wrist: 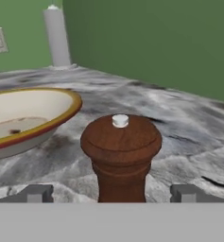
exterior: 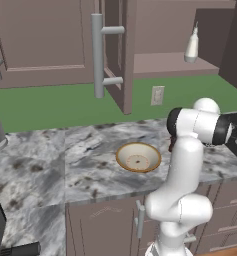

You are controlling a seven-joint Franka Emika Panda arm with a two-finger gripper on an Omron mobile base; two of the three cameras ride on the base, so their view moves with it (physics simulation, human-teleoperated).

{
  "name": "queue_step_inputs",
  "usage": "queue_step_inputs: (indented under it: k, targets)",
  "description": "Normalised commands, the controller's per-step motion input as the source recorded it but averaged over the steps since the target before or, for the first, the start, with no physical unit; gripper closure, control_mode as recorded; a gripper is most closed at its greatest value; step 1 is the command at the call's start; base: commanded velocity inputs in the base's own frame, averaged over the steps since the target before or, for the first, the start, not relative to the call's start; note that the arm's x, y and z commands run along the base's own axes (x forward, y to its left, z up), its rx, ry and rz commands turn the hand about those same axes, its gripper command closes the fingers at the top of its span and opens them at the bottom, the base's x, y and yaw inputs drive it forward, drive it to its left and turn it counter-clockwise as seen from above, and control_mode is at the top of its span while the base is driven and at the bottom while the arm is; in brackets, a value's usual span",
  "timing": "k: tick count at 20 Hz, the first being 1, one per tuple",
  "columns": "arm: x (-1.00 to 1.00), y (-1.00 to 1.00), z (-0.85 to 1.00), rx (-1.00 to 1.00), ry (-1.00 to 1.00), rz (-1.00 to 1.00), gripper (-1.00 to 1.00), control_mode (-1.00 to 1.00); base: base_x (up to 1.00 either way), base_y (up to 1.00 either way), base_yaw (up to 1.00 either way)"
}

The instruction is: Retrieve the bottle and the shaker from the cabinet and place them next to the mixing bowl on the counter. Then add garlic from the fridge to the mixing bowl.

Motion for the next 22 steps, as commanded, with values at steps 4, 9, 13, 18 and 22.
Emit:
queue_step_inputs:
  k: [4, 9, 13, 18, 22]
  targets:
    - [-0.25, 0.00, 0.28, 0.02, -0.13, 0.00, -1.00, -1.00, 0.00, 0.00, 0.00]
    - [-0.31, -0.11, 0.49, 0.04, -0.15, -0.02, -1.00, -1.00, 0.00, 0.00, 0.00]
    - [-0.13, -0.14, 0.61, 0.04, -0.11, -0.05, -1.00, -1.00, 0.00, 0.00, 0.00]
    - [-0.53, 0.00, 0.62, 0.00, -0.02, -0.21, -1.00, -1.00, 0.00, 0.00, 0.00]
    - [-0.86, 0.00, 0.66, 0.04, 0.06, -0.38, -1.00, -1.00, 0.00, 0.00, 0.00]
